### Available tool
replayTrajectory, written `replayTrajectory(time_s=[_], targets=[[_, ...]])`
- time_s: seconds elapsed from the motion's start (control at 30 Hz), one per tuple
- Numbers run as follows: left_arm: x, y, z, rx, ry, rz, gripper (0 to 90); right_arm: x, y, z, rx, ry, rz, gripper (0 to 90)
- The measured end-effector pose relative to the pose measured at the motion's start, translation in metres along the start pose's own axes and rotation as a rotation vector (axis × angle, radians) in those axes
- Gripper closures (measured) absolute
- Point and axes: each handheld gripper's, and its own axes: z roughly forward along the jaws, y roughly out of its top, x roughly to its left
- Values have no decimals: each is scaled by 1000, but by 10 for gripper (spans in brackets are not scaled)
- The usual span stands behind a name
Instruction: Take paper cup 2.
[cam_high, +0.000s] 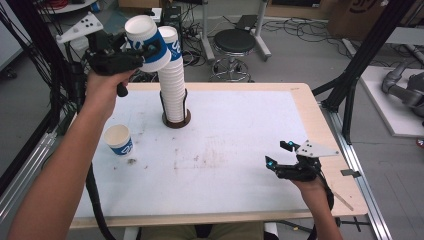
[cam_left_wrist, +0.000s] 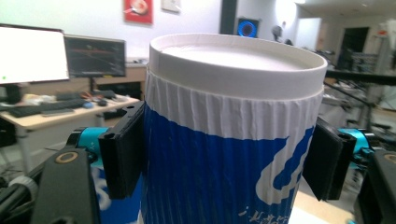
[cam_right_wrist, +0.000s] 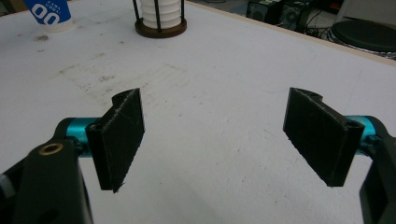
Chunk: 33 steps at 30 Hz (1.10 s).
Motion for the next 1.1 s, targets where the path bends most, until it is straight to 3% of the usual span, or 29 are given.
replayTrajectory(time_s=[0.17, 0.37, 1.1], targets=[[-13, -14, -4, 31, -54, 9, 258, 2, 1, 1, 1, 4, -4, 210], [-22, -39, -5, 61, -105, -12, 257, 3, 1, 3, 7, 9, -6, 209], [-40, -120, -3, 148, -161, -17, 255, 4, -1, 10, 25, 32, -16, 210]])
